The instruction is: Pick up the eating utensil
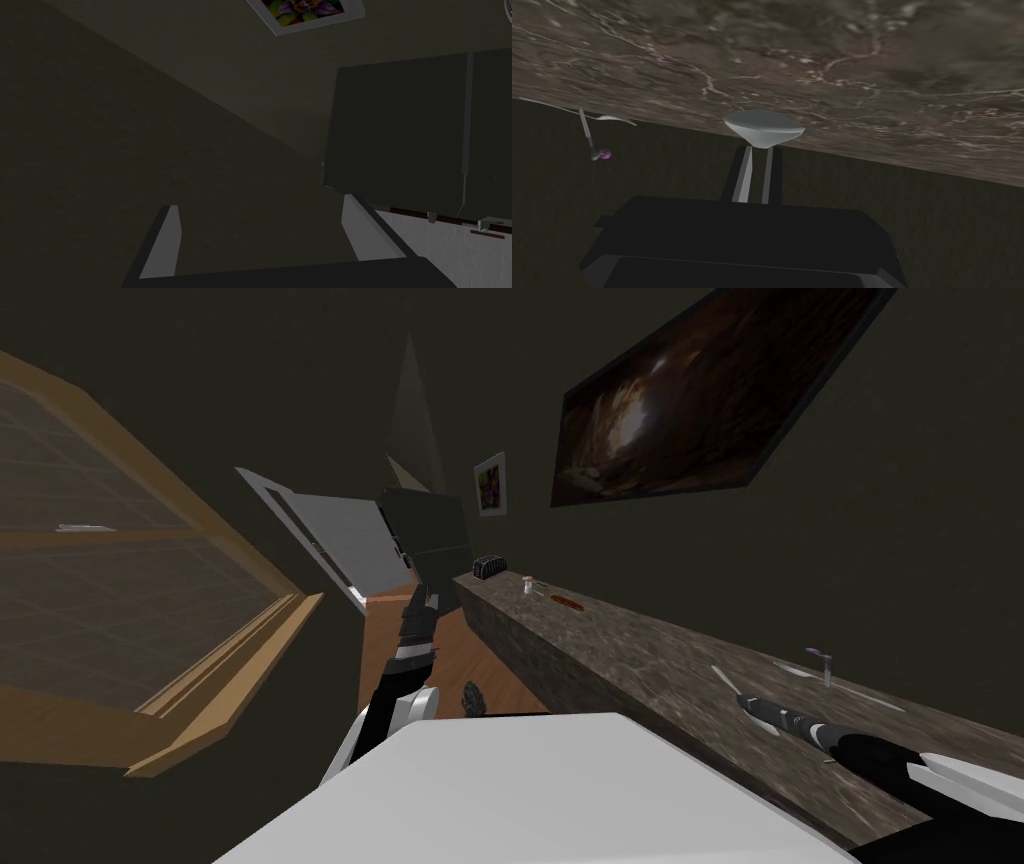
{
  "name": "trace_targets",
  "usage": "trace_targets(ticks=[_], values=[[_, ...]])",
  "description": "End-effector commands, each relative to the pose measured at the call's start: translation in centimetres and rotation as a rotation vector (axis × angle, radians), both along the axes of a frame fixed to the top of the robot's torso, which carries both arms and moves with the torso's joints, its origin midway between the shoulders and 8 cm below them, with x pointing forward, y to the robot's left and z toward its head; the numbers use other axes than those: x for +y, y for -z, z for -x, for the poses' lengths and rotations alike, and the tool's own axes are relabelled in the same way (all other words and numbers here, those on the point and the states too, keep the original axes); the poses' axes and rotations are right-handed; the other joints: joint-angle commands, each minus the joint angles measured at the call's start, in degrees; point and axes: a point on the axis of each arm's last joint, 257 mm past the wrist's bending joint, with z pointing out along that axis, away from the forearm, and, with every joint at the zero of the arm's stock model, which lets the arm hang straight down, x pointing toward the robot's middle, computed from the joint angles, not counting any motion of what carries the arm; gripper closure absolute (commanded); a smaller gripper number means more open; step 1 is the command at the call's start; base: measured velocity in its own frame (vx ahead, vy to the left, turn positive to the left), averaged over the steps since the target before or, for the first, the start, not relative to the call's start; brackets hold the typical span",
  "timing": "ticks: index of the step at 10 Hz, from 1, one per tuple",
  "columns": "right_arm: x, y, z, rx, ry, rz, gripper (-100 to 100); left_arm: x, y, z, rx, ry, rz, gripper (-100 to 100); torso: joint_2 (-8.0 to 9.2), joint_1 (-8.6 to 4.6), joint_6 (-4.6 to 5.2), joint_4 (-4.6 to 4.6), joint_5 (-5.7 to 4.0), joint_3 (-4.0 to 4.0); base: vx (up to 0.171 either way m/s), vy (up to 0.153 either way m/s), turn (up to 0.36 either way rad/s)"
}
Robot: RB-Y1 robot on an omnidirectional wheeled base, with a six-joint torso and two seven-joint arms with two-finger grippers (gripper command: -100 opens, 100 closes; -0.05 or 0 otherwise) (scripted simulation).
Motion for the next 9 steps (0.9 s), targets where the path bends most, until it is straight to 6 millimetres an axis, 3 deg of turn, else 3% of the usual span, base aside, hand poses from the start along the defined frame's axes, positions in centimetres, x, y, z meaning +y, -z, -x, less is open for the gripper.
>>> trace_targets(ticks=[1,2,3,5,6,7,8,9], values=[[0.2,0.0,0.9,0.030,-0.001,0.014,100,0.0,0.0,0.0,0.000,0.000,0.000,0,0.00,0.00,0.00,0.00,0.00,0.00,0.035,-0.026,-0.077],[1.3,0.1,-0.2,0.002,-0.007,-0.017,100,0.0,0.0,0.0,0.000,0.000,0.000,0,0.01,-0.05,0.10,-0.01,0.01,0.00,0.029,-0.020,-0.070],[1.3,0.3,1.0,0.039,-0.006,0.001,100,0.0,0.0,0.0,0.000,0.000,0.000,0,0.02,-0.02,0.01,0.00,0.00,0.01,0.032,-0.027,-0.068],[2.8,0.5,-0.3,0.011,-0.019,-0.035,100,0.0,0.0,0.0,0.000,0.000,0.000,0,0.02,-0.03,0.01,0.00,-0.01,0.01,0.020,-0.012,-0.035],[3.3,0.9,0.6,0.040,-0.015,-0.034,100,0.0,0.0,0.0,0.000,0.000,0.000,0,0.04,0.03,-0.03,0.01,0.00,0.02,0.025,-0.011,-0.067],[4.1,1.0,0.0,0.026,-0.023,-0.053,100,0.0,0.0,0.0,0.000,0.000,0.000,0,0.04,0.01,0.06,0.00,-0.01,0.02,0.023,-0.008,-0.061],[3.6,0.9,0.1,0.029,-0.019,-0.044,100,0.0,0.0,0.0,0.000,0.000,0.000,0,0.04,0.01,0.02,0.01,-0.01,0.02,0.005,-0.007,-0.015],[3.7,0.9,0.1,0.029,-0.020,-0.046,0,0.0,0.0,0.0,0.000,0.000,0.000,0,0.08,0.00,0.02,0.02,0.01,0.05,0.000,-0.006,-0.005]])
